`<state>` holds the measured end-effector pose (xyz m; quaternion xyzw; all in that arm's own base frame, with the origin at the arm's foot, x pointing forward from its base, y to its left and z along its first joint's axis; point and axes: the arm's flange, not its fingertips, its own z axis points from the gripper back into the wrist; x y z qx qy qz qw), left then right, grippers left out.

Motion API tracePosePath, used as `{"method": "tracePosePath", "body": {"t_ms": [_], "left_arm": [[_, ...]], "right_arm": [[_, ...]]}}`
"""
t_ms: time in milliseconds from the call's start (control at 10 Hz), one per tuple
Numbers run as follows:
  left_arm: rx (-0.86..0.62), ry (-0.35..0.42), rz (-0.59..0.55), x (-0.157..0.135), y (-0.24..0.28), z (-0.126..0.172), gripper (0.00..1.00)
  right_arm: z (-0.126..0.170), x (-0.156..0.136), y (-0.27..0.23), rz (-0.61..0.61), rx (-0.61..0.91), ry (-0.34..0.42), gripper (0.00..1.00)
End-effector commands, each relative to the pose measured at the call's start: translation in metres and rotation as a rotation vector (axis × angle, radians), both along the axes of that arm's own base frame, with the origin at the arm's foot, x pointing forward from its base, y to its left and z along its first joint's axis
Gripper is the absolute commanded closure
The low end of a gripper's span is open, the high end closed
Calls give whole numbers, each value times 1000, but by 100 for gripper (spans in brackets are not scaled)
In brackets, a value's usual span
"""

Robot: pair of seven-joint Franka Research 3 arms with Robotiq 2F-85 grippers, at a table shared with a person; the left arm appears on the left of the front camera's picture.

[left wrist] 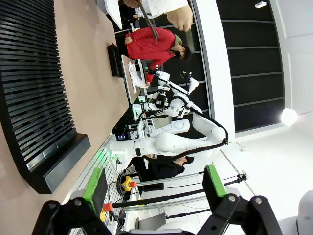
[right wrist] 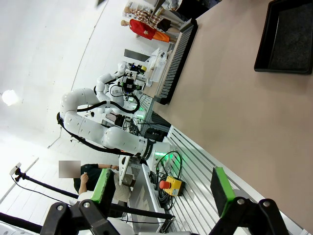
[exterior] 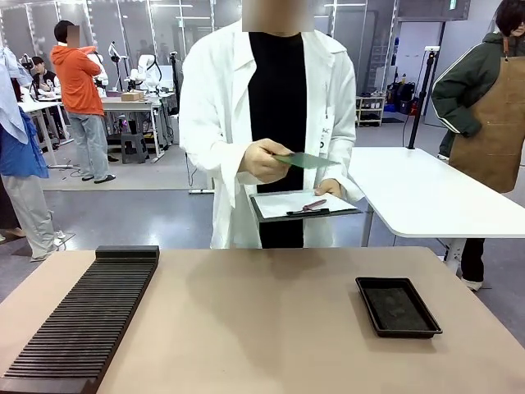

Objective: Inspect the PCB.
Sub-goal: Pick up the Blank PCB that the human is holding.

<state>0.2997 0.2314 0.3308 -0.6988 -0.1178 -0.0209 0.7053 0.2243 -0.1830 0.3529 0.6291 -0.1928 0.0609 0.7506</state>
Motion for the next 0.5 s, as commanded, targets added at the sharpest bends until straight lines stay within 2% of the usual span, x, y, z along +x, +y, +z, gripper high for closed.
{"method": "tracePosePath", "body": {"t_ms": [0, 400], "left_arm": [[4, -1, 2, 1, -1, 0, 0], [4, -1, 2, 1, -1, 0, 0]], "right_arm": [[1, 2, 0, -3, 1, -6, 0], [1, 2, 0, -3, 1, -6, 0]]}}
